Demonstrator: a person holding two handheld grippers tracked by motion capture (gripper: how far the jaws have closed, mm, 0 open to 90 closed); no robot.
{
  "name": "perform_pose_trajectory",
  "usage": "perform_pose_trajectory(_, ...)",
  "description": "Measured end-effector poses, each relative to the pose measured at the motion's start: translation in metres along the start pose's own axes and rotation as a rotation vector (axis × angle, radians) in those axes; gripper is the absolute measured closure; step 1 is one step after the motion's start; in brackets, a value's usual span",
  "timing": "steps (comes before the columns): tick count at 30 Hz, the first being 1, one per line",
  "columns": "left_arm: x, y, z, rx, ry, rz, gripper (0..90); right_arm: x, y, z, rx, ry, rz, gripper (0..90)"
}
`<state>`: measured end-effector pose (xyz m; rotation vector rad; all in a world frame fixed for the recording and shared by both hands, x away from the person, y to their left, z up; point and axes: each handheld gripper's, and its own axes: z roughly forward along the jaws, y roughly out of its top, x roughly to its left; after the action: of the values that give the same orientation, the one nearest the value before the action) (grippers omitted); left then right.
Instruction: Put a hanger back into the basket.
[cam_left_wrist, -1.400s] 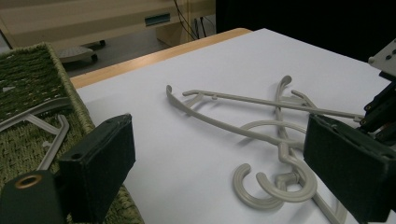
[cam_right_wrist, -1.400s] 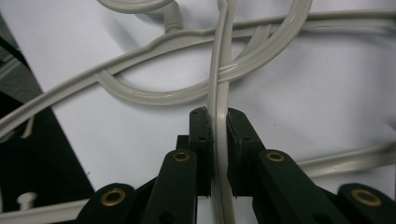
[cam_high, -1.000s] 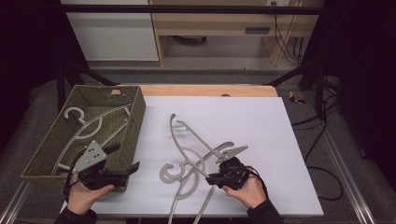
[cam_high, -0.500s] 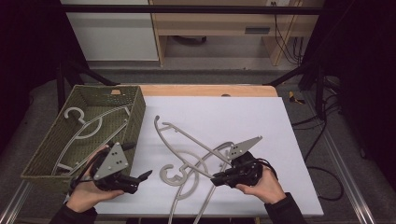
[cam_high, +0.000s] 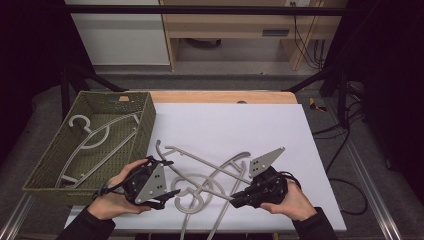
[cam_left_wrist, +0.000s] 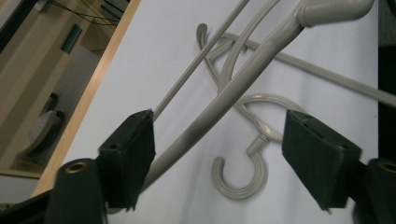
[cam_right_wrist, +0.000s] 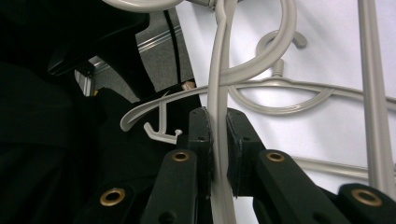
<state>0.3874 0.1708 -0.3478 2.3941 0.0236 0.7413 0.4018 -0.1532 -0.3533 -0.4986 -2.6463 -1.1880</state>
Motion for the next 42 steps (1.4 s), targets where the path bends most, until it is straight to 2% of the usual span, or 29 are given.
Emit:
perform_pose_trajectory(3,-0.002,0.002,0.006,0.015,0.013,0.071,36.3,0.001,-0.001,0.000,0.000,0.013,-0.010,81.9)
perform_pose_trajectory(5,-0.008,0.002,0.013,-0.033,0.024,0.047,42.7,0.001,-0.001,0.000,0.009,0.023,-0.010,81.9)
perform_pose_trajectory(6,-0.005,0.004,0.011,0.028,0.026,0.130,45.9,0.002,-0.001,0.000,0.010,0.024,-0.005,81.9)
perform_pose_trajectory(9,-0.007,0.005,0.013,0.023,0.024,0.165,55.5,0.003,0.000,0.001,0.012,0.046,-0.016,81.8)
perform_pose_trajectory(13,-0.009,0.004,0.014,0.014,0.012,0.209,67.8,0.003,0.000,0.002,0.012,0.048,-0.009,81.8)
perform_pose_trajectory(16,-0.012,0.004,0.012,0.001,0.005,0.243,70.2,0.002,-0.001,0.001,0.014,0.072,-0.006,81.7)
perform_pose_trajectory(20,-0.015,0.004,0.010,0.001,-0.006,0.259,73.4,0.002,-0.001,-0.002,0.007,0.077,-0.008,81.6)
perform_pose_trajectory(21,-0.015,0.003,0.010,-0.005,-0.008,0.264,74.4,0.002,-0.001,-0.003,0.001,0.068,-0.027,81.6)
perform_pose_trajectory(23,-0.015,0.003,0.008,-0.011,-0.017,0.264,76.6,0.002,0.000,-0.006,-0.011,0.061,-0.027,81.8)
perform_pose_trajectory(24,-0.015,0.004,0.007,-0.010,-0.035,0.260,77.8,0.002,0.000,-0.007,-0.017,0.050,-0.029,81.6)
perform_pose_trajectory(27,-0.017,0.005,0.007,-0.005,-0.041,0.260,78.9,0.002,0.000,-0.011,-0.034,0.046,-0.042,81.0)
perform_pose_trajectory(30,-0.015,0.006,0.008,0.004,-0.052,0.220,79.4,0.002,0.001,-0.016,-0.071,-0.007,-0.062,78.1)
perform_pose_trajectory(31,-0.016,0.006,0.009,-0.008,-0.059,0.183,79.5,0.002,0.001,-0.019,-0.094,-0.027,-0.064,76.2)
perform_pose_trajectory(33,-0.015,0.005,0.011,-0.062,-0.065,0.083,79.7,0.001,0.000,-0.024,-0.159,-0.087,-0.052,68.5)
perform_pose_trajectory(34,-0.011,0.007,0.008,-0.032,-0.064,0.099,79.8,0.000,0.000,-0.027,-0.180,-0.115,-0.050,67.4)
perform_pose_trajectory(35,-0.013,0.007,0.011,-0.070,-0.057,0.027,79.8,0.000,0.000,-0.029,-0.202,-0.144,-0.038,62.9)
perform_pose_trajectory(38,-0.006,0.010,0.009,-0.034,-0.030,-0.019,79.8,0.000,-0.001,-0.033,-0.312,-0.261,-0.067,46.7)
perform_pose_trajectory(39,-0.003,0.010,0.009,-0.016,-0.022,-0.034,79.8,0.000,-0.002,-0.035,-0.348,-0.307,-0.079,44.0)
perform_pose_trajectory(41,0.002,0.011,0.009,0.009,-0.003,-0.066,79.8,0.001,-0.004,-0.038,-0.410,-0.368,-0.088,40.7)
perform_pose_trajectory(42,0.005,0.011,0.010,0.009,0.003,-0.122,79.8,0.001,-0.005,-0.039,-0.434,-0.380,-0.091,38.9)
